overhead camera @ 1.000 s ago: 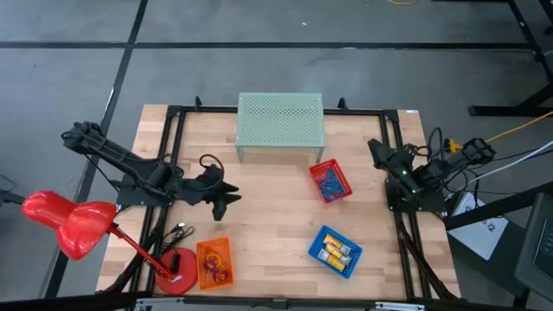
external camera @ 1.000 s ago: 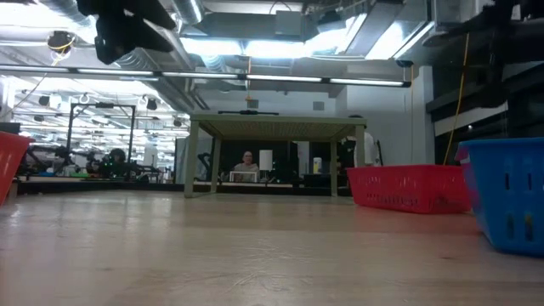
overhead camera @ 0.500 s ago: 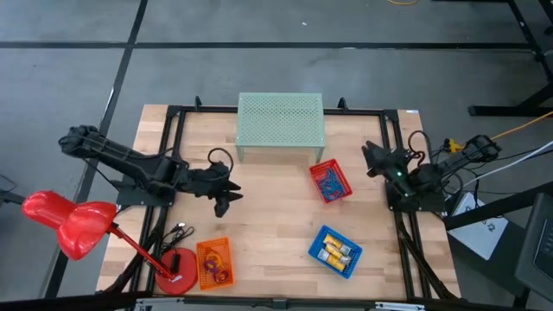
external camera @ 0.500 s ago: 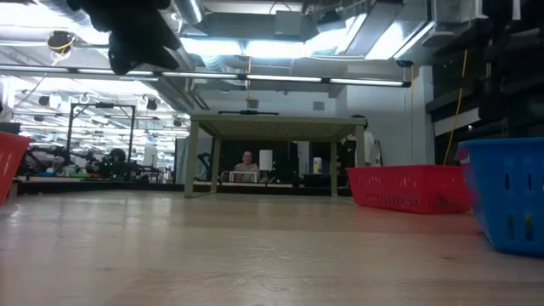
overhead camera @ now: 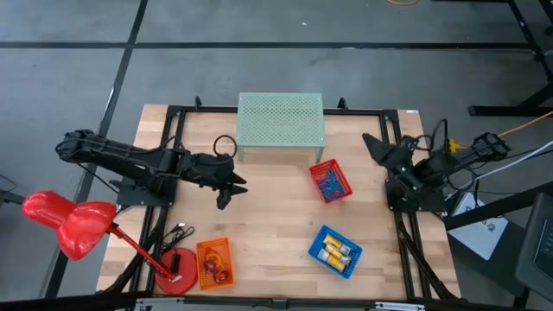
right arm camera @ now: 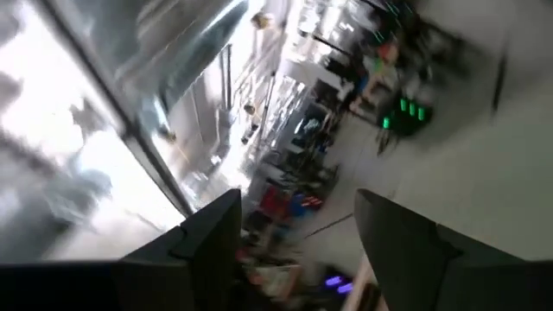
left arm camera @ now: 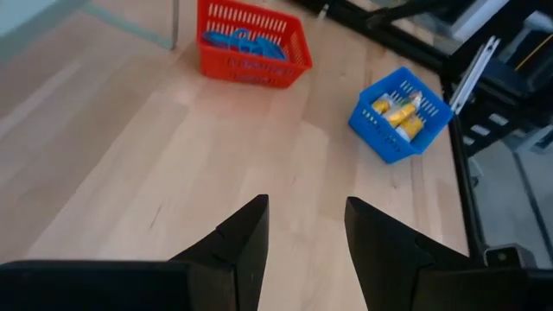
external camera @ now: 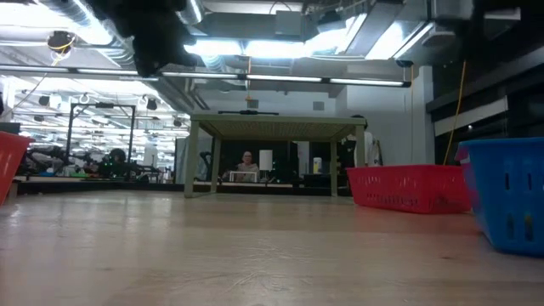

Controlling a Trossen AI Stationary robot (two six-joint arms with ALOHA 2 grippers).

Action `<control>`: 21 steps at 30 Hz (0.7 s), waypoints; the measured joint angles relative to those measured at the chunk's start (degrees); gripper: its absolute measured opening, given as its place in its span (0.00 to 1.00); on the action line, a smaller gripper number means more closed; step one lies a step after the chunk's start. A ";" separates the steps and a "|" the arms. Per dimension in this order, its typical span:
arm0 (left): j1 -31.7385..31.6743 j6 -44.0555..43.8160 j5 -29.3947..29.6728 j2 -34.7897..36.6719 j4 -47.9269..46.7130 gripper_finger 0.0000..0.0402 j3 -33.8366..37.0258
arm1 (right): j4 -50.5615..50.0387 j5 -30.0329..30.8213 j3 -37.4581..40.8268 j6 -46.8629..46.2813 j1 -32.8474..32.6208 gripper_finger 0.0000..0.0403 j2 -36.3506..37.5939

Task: Pick & Place Office Desk Supplies
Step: Put the orange basket with spring rubber bands on the shelf

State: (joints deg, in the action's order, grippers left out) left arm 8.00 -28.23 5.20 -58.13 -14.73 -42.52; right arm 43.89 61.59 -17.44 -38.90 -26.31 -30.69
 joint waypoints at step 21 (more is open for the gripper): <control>-3.78 -8.19 -3.66 0.02 -3.41 0.37 -0.17 | -26.17 -2.22 -42.01 52.99 9.75 0.57 -22.39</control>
State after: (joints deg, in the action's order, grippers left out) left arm 4.22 -36.42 1.54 -58.11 -18.13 -42.70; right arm 17.72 59.37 -59.45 14.09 -16.55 -53.08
